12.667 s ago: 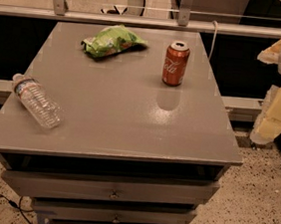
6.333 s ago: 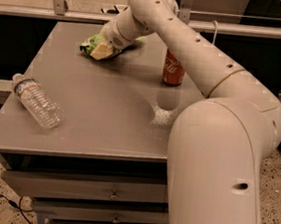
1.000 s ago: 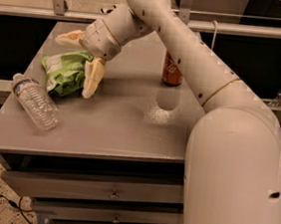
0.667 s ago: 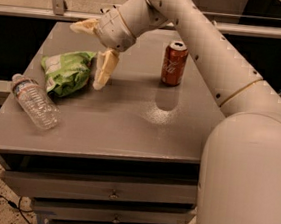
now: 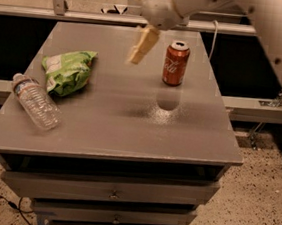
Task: Move green rice chip bag near water bottle
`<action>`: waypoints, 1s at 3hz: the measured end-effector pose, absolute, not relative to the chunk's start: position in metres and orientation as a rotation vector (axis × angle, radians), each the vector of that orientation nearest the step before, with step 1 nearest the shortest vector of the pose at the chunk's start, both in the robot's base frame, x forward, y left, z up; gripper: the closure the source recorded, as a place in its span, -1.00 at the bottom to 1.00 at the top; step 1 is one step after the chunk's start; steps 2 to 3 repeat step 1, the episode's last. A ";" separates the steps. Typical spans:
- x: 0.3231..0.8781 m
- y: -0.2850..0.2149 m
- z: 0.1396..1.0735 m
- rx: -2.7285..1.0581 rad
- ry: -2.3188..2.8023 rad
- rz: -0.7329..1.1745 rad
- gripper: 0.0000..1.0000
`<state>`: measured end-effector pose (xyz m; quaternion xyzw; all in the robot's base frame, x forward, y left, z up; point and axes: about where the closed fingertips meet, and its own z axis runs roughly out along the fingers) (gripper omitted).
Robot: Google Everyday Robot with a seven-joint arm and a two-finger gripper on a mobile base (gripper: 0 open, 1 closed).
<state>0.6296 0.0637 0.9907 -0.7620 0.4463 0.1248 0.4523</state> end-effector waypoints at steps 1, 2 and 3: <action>0.641 0.023 0.995 -1.784 1.172 0.215 -1.00; 0.641 0.023 0.995 -1.784 1.172 0.215 -1.00; 0.641 0.023 0.995 -1.784 1.172 0.215 -1.00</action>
Offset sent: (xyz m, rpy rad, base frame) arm 0.0000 0.0000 0.0000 0.0000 0.0000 0.0000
